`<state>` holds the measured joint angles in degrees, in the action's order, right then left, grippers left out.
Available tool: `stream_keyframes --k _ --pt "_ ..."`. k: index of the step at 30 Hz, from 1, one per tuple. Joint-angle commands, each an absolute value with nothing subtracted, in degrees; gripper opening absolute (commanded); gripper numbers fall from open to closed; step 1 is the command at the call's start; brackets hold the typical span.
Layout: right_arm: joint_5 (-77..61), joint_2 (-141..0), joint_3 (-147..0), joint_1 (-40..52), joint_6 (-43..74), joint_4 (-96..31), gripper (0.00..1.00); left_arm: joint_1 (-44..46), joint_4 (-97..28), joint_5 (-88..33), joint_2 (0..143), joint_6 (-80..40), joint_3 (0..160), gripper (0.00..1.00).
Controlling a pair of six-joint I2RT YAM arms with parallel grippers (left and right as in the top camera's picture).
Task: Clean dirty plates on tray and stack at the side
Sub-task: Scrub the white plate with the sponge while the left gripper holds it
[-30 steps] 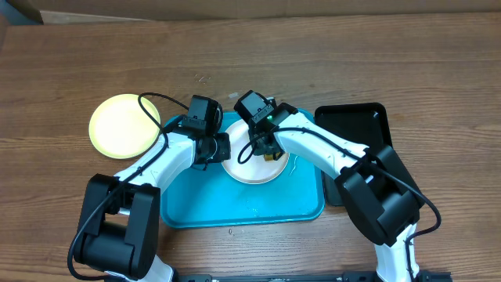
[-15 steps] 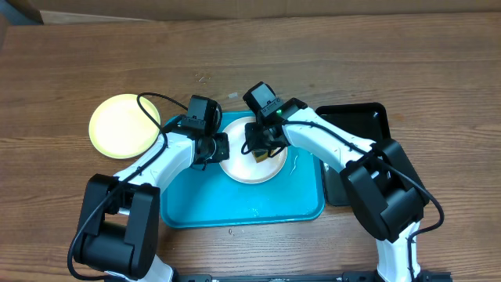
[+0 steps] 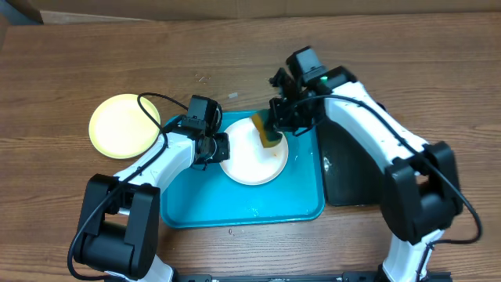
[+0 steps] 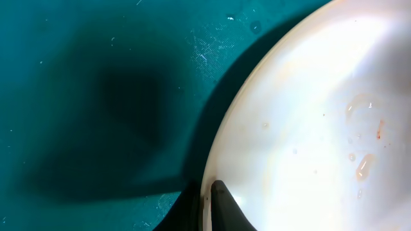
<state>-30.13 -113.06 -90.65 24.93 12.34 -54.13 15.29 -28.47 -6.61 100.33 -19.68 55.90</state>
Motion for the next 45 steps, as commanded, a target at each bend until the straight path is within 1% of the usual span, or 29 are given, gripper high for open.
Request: stream_keyframes --k 1,4,9,14,18,21,25,30,36,40,45 --pt "-27.05 -111.33 -90.63 26.28 10.33 -54.54 0.04 15.44 -28.27 -7.09 100.77 -19.27 56.8 0.1" --pt "-22.39 -111.35 -87.96 27.18 11.57 -53.25 0.04 15.44 -28.27 -7.09 100.77 -19.27 56.8 0.1" --pt "-21.87 -111.35 -81.43 27.94 17.5 -45.82 0.04 15.44 -28.27 -7.09 100.77 -19.27 56.8 0.1" --pt "-21.76 -111.46 -73.32 29.32 21.06 -35.66 0.04 15.44 -28.27 -7.09 100.77 -19.27 56.8 0.1" --pt "-20.43 -111.5 -66.85 30.37 26.13 -26.65 0.04 15.44 -28.27 -7.14 100.77 -19.27 56.8 0.1" --pt "-21.8 -111.5 -64.1 30.98 30.0 -21.58 0.04 15.44 -28.27 -7.14 100.77 -19.27 56.8 0.1" --pt "-31.92 -111.31 -65.04 30.52 28.38 -16.47 0.04 15.44 -28.29 -7.11 100.77 -19.27 56.77 0.1" --pt "-40.4 -110.32 -69.73 26.48 27.35 -16.19 0.04 15.44 -28.32 -7.11 100.77 -19.27 56.77 0.1" --pt "-41.08 -108.01 -71.48 22.39 22.46 -21.19 0.04 15.44 -28.32 -7.11 100.77 -19.27 56.8 0.1" --pt "-36.8 -108.44 -71.02 22.06 19.22 -25.52 0.04 15.44 -28.29 -7.14 100.77 -19.27 56.8 0.1" --pt "-29.93 -109.38 -68.2 23.57 19.25 -24.77 0.04 15.44 -28.32 -7.11 100.77 -19.27 56.8 0.1"
